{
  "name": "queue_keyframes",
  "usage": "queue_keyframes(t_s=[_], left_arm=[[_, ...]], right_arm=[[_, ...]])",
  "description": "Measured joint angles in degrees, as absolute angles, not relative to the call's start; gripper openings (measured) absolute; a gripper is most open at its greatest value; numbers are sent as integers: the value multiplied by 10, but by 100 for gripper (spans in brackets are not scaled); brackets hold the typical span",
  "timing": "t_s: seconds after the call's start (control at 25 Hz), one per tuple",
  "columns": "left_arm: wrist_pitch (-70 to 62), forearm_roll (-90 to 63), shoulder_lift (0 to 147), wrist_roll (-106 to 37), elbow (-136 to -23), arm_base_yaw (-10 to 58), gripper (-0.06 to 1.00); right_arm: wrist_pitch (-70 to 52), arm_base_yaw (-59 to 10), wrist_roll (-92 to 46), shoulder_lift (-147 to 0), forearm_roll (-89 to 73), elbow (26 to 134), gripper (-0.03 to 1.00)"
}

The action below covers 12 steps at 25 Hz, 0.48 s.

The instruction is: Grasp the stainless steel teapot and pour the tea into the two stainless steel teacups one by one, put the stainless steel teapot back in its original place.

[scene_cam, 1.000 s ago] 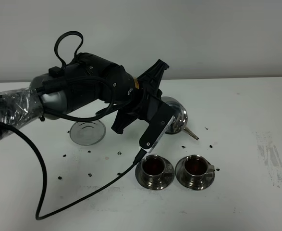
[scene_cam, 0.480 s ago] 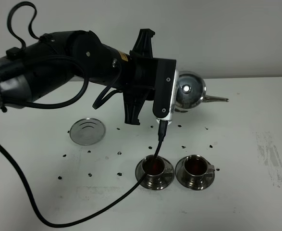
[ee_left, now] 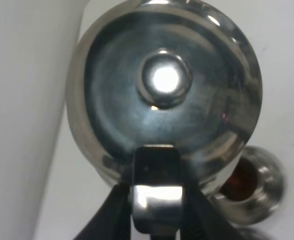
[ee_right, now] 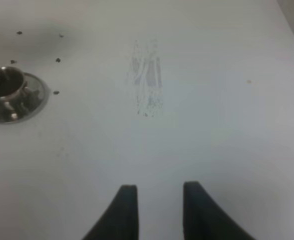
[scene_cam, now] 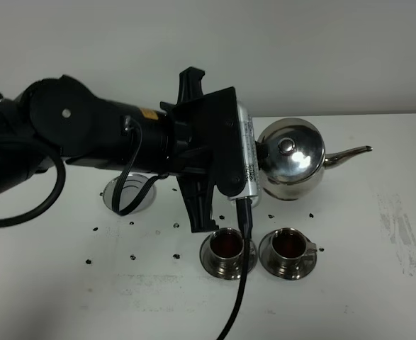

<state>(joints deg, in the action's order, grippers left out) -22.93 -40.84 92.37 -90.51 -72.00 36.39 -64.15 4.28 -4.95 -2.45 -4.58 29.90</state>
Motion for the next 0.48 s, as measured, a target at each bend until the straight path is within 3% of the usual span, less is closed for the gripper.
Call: queue_keyframes(t_s=[0.48], left_arm=[[-166, -582, 902, -957, -573, 377, 22]], right_arm=[[-642, 43, -50, -25, -46, 299, 23]])
